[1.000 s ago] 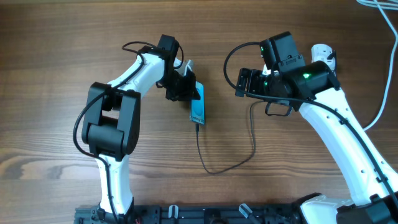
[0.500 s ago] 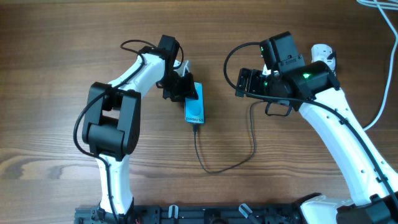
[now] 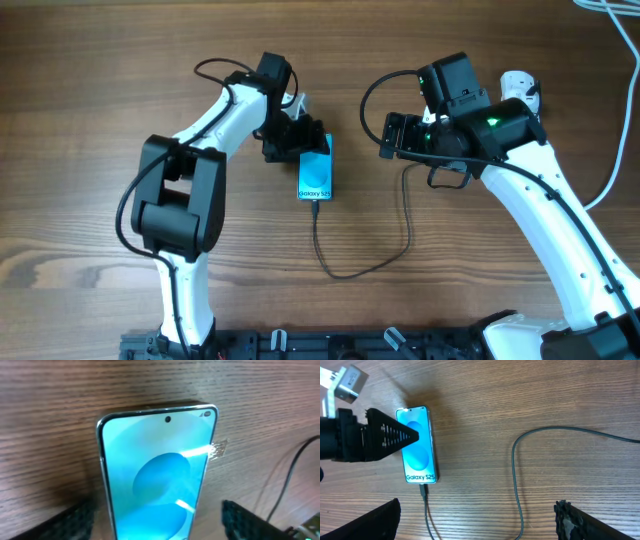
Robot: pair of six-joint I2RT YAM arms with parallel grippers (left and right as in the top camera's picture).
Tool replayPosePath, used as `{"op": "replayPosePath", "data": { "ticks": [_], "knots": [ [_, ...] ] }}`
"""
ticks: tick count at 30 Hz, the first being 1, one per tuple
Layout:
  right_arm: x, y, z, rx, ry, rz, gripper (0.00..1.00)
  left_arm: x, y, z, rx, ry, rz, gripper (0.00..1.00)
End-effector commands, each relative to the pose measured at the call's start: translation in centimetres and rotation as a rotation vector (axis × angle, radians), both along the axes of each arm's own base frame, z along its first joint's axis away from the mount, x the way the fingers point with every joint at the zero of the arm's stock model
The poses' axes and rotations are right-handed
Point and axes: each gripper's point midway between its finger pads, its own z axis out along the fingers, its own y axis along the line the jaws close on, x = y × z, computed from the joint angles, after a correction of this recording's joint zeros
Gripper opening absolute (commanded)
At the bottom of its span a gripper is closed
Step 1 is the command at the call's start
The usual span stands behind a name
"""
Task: Plug charger to phone and switch on socket
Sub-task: 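Open the left gripper, lift it away, and move the right arm to the power strip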
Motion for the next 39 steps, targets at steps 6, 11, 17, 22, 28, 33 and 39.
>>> {"op": "replayPosePath", "data": {
  "ticks": [6, 11, 17, 22, 28, 33, 39],
  "knots": [
    [0.3, -2.7, 0.2, -0.126, -0.037, -0.051, 1.0, -0.1, 4.2, -0.3, 0.11, 0.02, 0.061, 1.0],
    [1.0, -6.4, 0.1, -0.135, -0.02, -0.155, 1.0, 2.5, 7.7, 7.5, 0.122, -0.162, 0.236, 1.0],
    [2.8, -16.6, 0.6, -0.144, -0.057, -0.445, 1.0, 3.1, 13.3, 18.1, 0.225, -0.461, 0.429, 1.0],
    [3.1, -21.6, 1.1, -0.142, -0.099, -0.589, 1.0, 2.6, 13.6, 20.1, 0.213, -0.51, 0.442, 1.0],
    [4.9, -26.4, 2.7, -0.263, -0.228, -0.72, 1.0, 2.7, 13.6, 20.0, 0.214, -0.509, 0.441, 1.0],
    [6.7, -29.7, -0.2, -0.203, -0.214, -0.795, 1.0, 2.6, 13.6, 20.0, 0.214, -0.508, 0.441, 1.0],
    [7.7, -32.6, -5.5, -0.019, -0.133, -0.789, 1.0, 2.6, 13.6, 20.0, 0.214, -0.508, 0.442, 1.0]
  ]
}}
